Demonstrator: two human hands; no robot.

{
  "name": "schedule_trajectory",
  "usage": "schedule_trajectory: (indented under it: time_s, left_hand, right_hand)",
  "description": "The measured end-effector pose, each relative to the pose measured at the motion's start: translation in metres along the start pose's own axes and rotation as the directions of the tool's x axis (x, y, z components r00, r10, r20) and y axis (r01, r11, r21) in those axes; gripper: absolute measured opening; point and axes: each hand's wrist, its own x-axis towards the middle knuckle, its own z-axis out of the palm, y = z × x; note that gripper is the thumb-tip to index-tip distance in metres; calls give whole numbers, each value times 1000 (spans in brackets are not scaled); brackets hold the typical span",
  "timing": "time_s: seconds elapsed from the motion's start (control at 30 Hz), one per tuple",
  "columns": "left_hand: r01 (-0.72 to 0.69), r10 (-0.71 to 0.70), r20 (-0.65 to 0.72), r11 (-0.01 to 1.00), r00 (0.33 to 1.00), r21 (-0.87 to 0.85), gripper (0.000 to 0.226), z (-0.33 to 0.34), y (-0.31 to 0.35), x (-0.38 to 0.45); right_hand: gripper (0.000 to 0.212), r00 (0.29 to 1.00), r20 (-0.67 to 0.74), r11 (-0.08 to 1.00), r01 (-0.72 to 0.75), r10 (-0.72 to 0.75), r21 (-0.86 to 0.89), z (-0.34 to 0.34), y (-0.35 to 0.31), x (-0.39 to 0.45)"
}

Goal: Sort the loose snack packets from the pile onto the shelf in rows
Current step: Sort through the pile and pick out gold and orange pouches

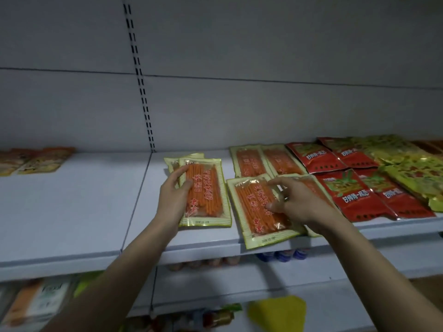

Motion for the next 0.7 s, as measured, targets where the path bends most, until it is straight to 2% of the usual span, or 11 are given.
schedule_trajectory:
  time_s: [0.03, 0.07, 0.13, 0.2, 0.3, 0.4, 0.53, 0.7]
  left_hand:
    - [-1, 1, -20, 1000, 1000, -7, 35, 7, -2, -6]
    - [-2, 2, -32, 1000, 999, -7, 35, 15, -5, -13]
    - [-45, 47, -48, 998, 998, 36, 35, 30, -9, -27]
    - [-106, 112, -58, 989, 992, 102, 35, 40, -9, -36]
    - [-115, 125, -100, 988, 987, 101, 36, 41, -7, -37]
    - [-111, 120, -122, 991, 985, 74, 36, 39, -6, -40]
    - [-118, 124, -113, 991, 986, 63, 37, 39, -5, -41]
    - [-102, 107, -133, 994, 985, 40, 34, 43, -3, -46]
  right_hand:
    - [54, 1000, -13, 999, 9, -10, -45, -4, 3, 0]
    - [54, 998, -43, 985, 27, -35, -173, -6, 6, 0]
    - [56, 981, -116, 851, 73, -155, -521, -4, 14, 1]
    - [55, 938, -110, 707, 167, -329, -687, -2, 18, -3]
    - [54, 898, 89, 610, 361, -430, -706, 1, 25, -5]
    - [52, 905, 261, 532, 411, -336, -740, 9, 32, -5]
    - [52, 921, 199, 539, 360, -334, -761, 9, 36, -2]
    - [53, 920, 195, 555, 364, -340, -748, 9, 41, 1]
